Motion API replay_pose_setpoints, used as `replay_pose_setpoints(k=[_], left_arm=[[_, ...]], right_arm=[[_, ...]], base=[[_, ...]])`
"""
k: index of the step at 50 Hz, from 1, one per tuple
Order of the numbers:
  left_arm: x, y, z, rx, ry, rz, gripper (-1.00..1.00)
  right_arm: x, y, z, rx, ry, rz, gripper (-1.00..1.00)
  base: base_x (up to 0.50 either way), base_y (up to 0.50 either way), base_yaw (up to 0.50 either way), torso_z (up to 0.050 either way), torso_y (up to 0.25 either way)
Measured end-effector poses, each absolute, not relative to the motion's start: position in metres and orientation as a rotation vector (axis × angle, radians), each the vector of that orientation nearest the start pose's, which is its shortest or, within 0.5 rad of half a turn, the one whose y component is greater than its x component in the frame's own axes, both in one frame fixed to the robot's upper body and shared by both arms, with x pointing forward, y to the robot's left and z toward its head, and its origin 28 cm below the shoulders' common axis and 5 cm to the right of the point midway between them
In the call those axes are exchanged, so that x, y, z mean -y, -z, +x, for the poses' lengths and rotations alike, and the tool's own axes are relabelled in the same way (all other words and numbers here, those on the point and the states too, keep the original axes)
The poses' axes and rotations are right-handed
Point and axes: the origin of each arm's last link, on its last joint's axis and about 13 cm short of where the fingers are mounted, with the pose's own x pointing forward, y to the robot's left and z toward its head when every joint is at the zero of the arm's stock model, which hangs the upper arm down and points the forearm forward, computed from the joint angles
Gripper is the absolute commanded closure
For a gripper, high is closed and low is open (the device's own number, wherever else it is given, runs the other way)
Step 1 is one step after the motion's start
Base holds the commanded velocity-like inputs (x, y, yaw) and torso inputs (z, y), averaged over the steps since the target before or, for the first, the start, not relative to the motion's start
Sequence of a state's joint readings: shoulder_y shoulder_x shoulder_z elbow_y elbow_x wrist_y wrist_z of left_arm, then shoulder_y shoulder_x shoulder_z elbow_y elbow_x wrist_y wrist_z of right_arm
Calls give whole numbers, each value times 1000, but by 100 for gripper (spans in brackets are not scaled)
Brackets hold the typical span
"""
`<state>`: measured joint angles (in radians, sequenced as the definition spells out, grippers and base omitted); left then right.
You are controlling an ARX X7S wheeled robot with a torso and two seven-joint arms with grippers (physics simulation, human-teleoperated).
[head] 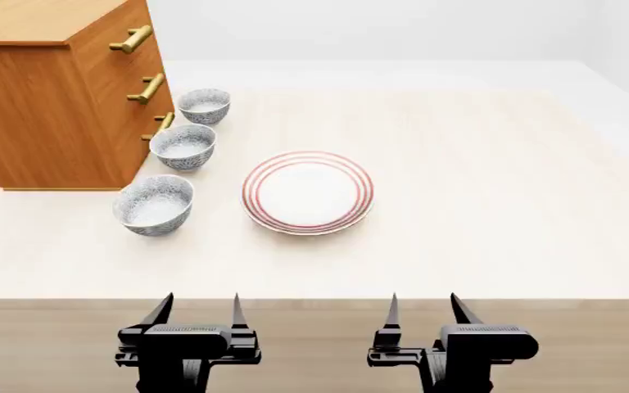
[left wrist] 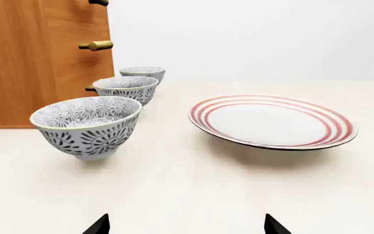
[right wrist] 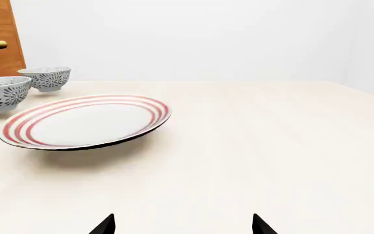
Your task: Put the bowl in the middle on the plate.
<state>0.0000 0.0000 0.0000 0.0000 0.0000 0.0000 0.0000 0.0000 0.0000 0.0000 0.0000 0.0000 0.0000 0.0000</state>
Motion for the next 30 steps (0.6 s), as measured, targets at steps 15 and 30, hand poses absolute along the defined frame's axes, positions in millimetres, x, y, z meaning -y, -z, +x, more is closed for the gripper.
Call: replay_pose_setpoints(k=[15, 30], left_arm=[[-204, -12, 212, -17, 4, 4, -100], [-205, -90, 249, 55, 14, 17, -100]], right_arm=[[98, -13, 211, -28, 9, 14, -100], [113, -98, 236, 18, 43, -19, -100]], base=[[0, 0, 0, 0, 0], [38, 0, 0, 0, 0]])
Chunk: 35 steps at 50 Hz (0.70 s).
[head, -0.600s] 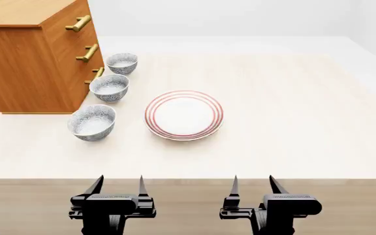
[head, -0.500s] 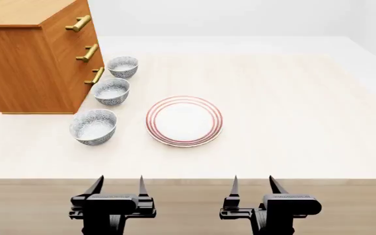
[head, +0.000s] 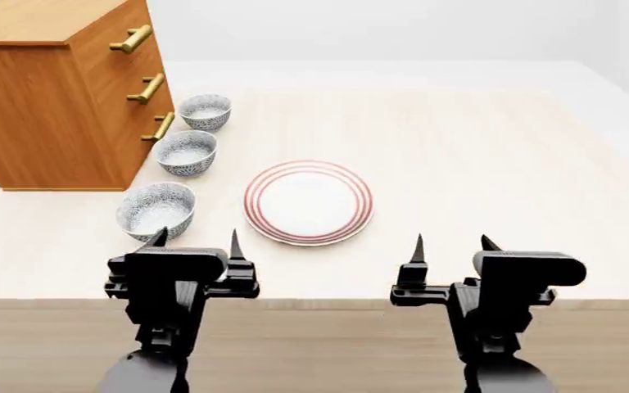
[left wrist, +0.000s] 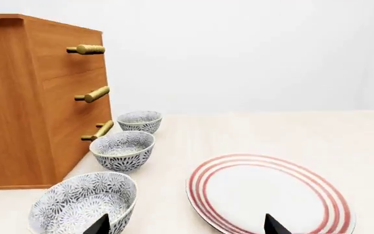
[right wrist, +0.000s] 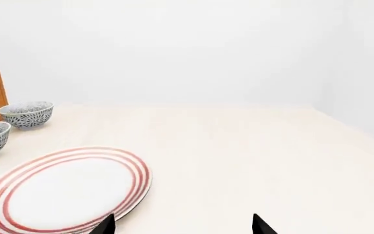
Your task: Put the bowl in the middle on the plate.
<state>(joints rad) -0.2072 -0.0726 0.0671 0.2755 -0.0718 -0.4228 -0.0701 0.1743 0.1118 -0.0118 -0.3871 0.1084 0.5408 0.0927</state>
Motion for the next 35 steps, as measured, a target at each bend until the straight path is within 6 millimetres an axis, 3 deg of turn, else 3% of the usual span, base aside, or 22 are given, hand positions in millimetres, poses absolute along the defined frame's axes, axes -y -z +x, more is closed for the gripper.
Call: replay_pose_setpoints(k=[13, 35], left_arm=[[-205, -112, 257, 71, 18, 21, -100], [-207, -119, 261, 75, 7, 30, -100]], right_arm=[[118, -122, 239, 47, 38, -33, -100], [120, -130, 241, 55, 36, -36, -100]], base=[[500, 0, 0, 0, 0], [500, 0, 0, 0, 0]])
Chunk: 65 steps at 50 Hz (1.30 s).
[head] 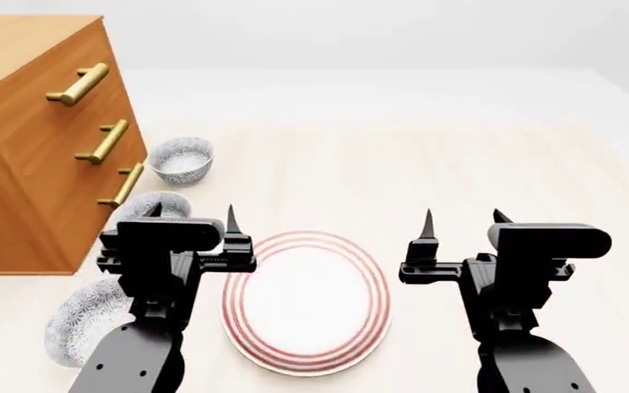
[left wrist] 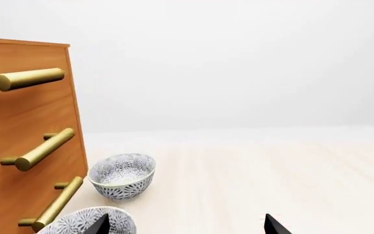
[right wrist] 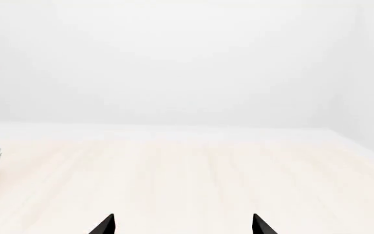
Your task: Put the bowl in the middle on the plate.
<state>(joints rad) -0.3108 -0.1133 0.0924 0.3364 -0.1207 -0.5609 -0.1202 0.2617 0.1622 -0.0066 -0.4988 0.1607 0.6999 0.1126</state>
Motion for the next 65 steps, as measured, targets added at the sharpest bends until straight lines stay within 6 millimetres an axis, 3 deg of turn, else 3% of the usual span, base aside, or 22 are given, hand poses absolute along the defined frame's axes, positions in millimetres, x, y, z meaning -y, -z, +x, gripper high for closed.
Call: replay_pose_setpoints(k=[11, 29, 51, 65], left_arm=[[-207, -118, 262, 72, 4, 32, -100], [-207, -121, 264, 25, 15, 35, -100], [-215, -197, 304, -267, 75, 65, -100], [-225, -220, 324, -449, 68, 122, -100]], right_arm=[[120, -129, 241, 54, 36, -35, -100], [120, -127, 244, 42, 40, -45, -100], [120, -125, 245, 38, 46, -59, -100], [121, -125, 246, 37, 43, -56, -100]], base=[[500, 0, 0, 0, 1], [0, 0, 0, 0, 0], [0, 0, 0, 0, 0], [0, 0, 0, 0, 0]])
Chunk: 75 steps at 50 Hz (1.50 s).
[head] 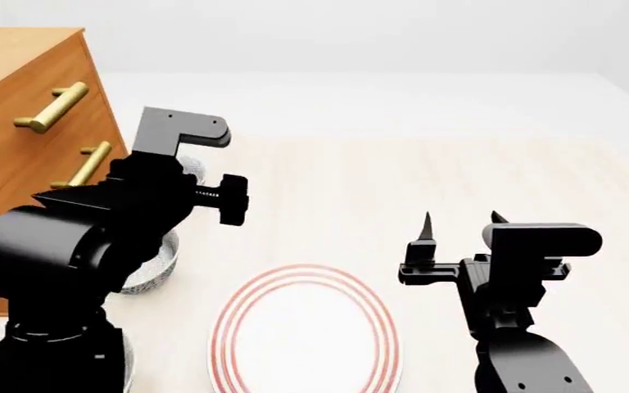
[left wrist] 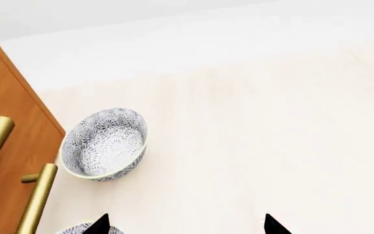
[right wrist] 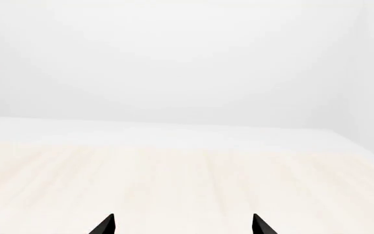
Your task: Put the bowl in the middle on the plate.
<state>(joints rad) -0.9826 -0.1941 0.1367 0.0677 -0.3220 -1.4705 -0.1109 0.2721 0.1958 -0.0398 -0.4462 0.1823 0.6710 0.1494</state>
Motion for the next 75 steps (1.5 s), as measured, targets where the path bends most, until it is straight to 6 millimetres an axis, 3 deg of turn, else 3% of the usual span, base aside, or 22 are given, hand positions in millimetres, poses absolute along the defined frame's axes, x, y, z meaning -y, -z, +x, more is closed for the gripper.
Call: replay_pose_setpoints(k=[22, 75], left_arm=[[-245, -209, 344, -620, -11, 184, -100], [-255, -128, 369, -883, -60, 207, -100]], right_arm=[[122, -122, 247, 33, 46, -47, -100], [124, -117, 246, 18, 54, -32, -100]], base=[[0, 0, 0, 0, 0], [0, 0, 0, 0, 0]])
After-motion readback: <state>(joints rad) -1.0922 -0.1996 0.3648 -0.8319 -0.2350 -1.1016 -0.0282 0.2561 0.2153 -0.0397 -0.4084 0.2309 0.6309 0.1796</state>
